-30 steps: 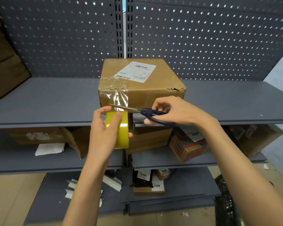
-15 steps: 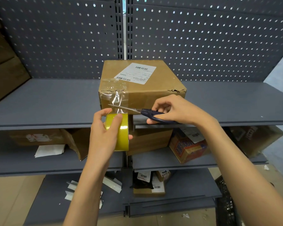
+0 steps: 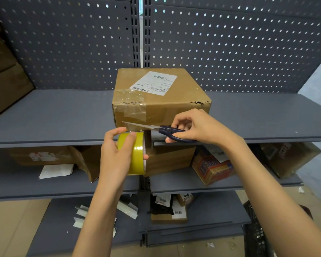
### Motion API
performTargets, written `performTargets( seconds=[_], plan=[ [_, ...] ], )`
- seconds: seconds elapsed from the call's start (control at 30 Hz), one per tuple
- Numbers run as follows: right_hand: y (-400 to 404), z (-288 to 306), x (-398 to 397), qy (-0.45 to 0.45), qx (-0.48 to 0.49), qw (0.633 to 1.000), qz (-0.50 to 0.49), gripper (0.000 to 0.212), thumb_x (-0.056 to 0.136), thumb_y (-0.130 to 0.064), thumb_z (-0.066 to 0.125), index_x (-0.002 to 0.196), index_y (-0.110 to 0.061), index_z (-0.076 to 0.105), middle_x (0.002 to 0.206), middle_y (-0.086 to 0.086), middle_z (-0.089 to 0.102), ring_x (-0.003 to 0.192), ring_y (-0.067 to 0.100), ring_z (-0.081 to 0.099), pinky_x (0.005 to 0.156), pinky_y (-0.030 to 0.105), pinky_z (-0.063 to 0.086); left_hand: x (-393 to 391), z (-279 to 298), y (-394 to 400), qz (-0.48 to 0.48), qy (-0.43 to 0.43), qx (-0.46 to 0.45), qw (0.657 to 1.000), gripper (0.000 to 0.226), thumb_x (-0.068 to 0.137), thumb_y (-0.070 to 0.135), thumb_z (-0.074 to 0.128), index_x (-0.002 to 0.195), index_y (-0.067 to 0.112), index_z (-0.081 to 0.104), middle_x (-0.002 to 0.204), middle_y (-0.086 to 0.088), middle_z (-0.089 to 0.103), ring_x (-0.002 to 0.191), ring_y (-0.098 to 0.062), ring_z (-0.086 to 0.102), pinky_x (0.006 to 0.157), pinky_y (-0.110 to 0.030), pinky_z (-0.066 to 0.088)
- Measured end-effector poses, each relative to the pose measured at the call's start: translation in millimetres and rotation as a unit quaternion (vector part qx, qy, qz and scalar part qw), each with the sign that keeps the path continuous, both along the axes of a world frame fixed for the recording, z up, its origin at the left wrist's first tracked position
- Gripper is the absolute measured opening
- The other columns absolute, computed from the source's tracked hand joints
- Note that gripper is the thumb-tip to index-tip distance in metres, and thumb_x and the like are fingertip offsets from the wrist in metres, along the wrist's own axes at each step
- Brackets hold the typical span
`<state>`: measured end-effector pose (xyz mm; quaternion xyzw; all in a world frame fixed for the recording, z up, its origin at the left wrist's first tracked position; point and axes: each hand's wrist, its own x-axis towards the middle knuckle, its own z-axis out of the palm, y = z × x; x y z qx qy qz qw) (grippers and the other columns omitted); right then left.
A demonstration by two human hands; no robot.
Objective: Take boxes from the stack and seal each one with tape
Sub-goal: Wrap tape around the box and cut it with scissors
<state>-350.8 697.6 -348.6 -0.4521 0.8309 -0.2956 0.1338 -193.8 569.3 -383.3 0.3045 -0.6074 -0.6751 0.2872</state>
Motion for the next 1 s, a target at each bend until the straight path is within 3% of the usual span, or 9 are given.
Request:
performTargets(
  seconds=[0.13,0.37,0.47,0.53,0.63,0.7,0.83,0.93,1.0],
  plan=[
    [-1.7,5.8,5.9,0.012,-0.042,0.999,0.008,0.032,0.066,-0.043,0.083,0.08,-0.016,0.073,0.068,0.002,0.068,0.057,0.007,0.051,0.054,0.017,0.037,3.2,5.5,-0.1,0.017,0.015,-0.017,1.0,0.022,0.096,0.019,0.055,0.117,0.021,0.05,0.083,0.003,0.051,0.044,0.002,0.06,0.039,-0.016,0.047],
    [2.1,11.8,10.7,0.006,-0.134,0.991,-0.012,0.031,0.064,-0.038,0.084,0.078,-0.013,0.072,0.072,0.012,0.068,0.06,0.014,0.052,0.056,0.022,0.037,9.7,19.4,3.1,0.004,0.061,-0.024,0.998,0.017,0.095,0.018,0.054,0.11,0.027,0.051,0.083,0.002,0.061,0.047,-0.009,0.063,0.042,-0.022,0.051],
    [7.7,10.9,6.8,-0.027,-0.242,0.967,-0.08,0.023,0.068,-0.037,0.082,0.075,-0.02,0.067,0.074,0.014,0.069,0.065,0.027,0.062,0.061,0.029,0.042,6.8,14.2,4.8,-0.003,0.051,-0.023,0.998,0.015,0.094,0.021,0.056,0.104,0.032,0.052,0.092,-0.008,0.063,0.063,-0.023,0.07,0.048,-0.028,0.053],
    [14.9,11.7,-0.6,0.016,-0.262,0.953,-0.151,0.029,0.069,-0.04,0.082,0.078,-0.017,0.067,0.068,0.004,0.066,0.059,0.012,0.054,0.058,0.025,0.043,4.2,10.4,6.0,-0.006,0.042,-0.029,0.999,0.015,0.093,0.023,0.057,0.102,0.034,0.053,0.101,-0.014,0.063,0.079,-0.036,0.069,0.054,-0.035,0.054],
    [30.2,7.2,-18.8,0.088,-0.231,0.933,-0.264,0.026,0.079,-0.037,0.075,0.086,-0.014,0.065,0.069,-0.011,0.061,0.06,-0.003,0.051,0.056,0.012,0.04,1.4,9.5,10.6,-0.015,0.041,-0.031,0.999,0.016,0.093,0.024,0.058,0.103,0.035,0.054,0.104,-0.015,0.062,0.083,-0.039,0.067,0.057,-0.038,0.054],
    [42.0,1.0,-30.2,0.105,-0.2,0.919,-0.322,0.018,0.086,-0.032,0.068,0.093,-0.016,0.063,0.072,-0.014,0.057,0.069,-0.001,0.055,0.065,0.015,0.043,0.5,9.8,13.4,-0.026,0.045,-0.024,0.998,0.016,0.094,0.022,0.057,0.103,0.034,0.053,0.102,-0.014,0.062,0.071,-0.03,0.069,0.052,-0.034,0.054],
    [58.7,-19.2,-47.7,0.122,-0.109,0.903,-0.397,0.026,0.092,-0.024,0.06,0.102,-0.001,0.065,0.089,0.011,0.066,0.09,0.028,0.06,0.079,0.039,0.048,-1.0,11.2,18.4,-0.045,0.05,-0.024,0.997,0.026,0.094,0.018,0.055,0.116,0.032,0.049,0.095,-0.008,0.063,0.052,-0.019,0.067,0.043,-0.025,0.051],
    [62.2,-33.9,-52.7,0.132,-0.035,0.898,-0.418,0.025,0.093,-0.022,0.06,0.1,0.001,0.065,0.095,0.02,0.065,0.083,0.033,0.055,0.067,0.033,0.035,-2.1,12.3,21.1,-0.044,0.039,-0.021,0.998,0.028,0.094,0.017,0.056,0.119,0.028,0.047,0.086,-0.002,0.059,0.048,-0.015,0.066,0.041,-0.022,0.049],
    [61.1,-41.4,-54.8,0.139,-0.007,0.893,-0.429,0.027,0.093,-0.022,0.059,0.103,0.002,0.064,0.097,0.022,0.065,0.089,0.037,0.057,0.067,0.031,0.033,-3.1,12.5,21.1,-0.041,0.029,-0.011,0.999,0.028,0.094,0.017,0.057,0.118,0.026,0.046,0.084,-0.001,0.056,0.045,-0.012,0.064,0.039,-0.02,0.048]
  ],
)
